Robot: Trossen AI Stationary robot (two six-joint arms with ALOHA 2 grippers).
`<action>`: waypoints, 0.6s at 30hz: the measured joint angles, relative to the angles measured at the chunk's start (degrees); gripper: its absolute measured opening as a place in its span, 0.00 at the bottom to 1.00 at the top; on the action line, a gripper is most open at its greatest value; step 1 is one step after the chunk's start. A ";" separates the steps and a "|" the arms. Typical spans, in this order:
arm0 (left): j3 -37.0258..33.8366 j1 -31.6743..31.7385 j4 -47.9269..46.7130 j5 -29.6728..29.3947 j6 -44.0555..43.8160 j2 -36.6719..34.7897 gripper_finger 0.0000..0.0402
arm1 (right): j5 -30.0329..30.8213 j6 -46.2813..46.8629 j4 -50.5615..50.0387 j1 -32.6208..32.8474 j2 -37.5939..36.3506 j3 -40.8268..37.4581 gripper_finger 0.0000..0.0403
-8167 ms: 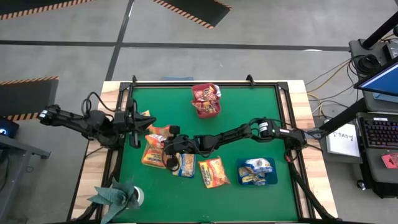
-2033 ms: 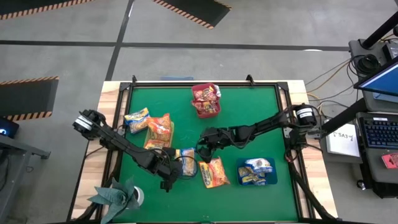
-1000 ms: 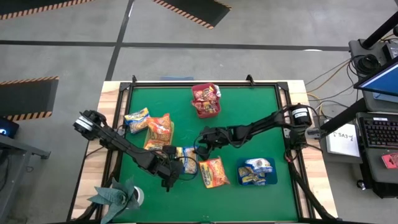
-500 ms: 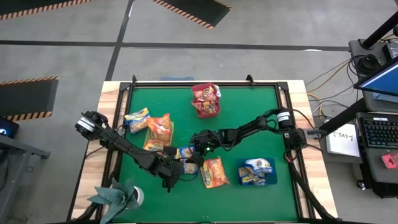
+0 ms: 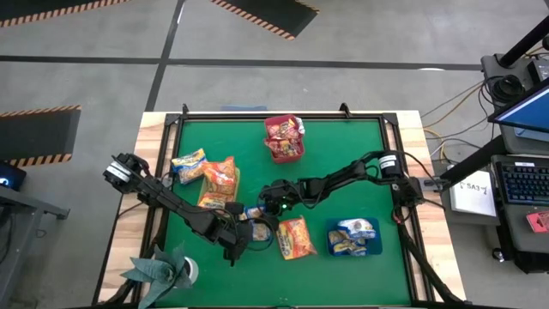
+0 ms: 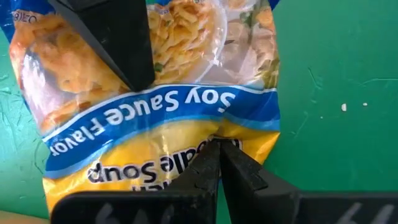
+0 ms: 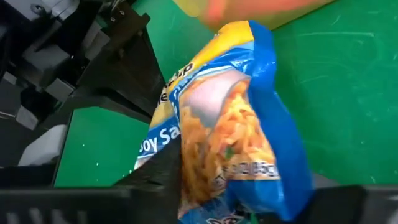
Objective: Sort Maruchan noodles
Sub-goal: Put the blue noodle pack into the blue bin
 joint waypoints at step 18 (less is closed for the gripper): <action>-0.02 -2.02 -3.94 -0.96 5.94 -16.95 0.00 | 0.67 -7.13 -6.88 0.23 -11.57 -1.53 0.12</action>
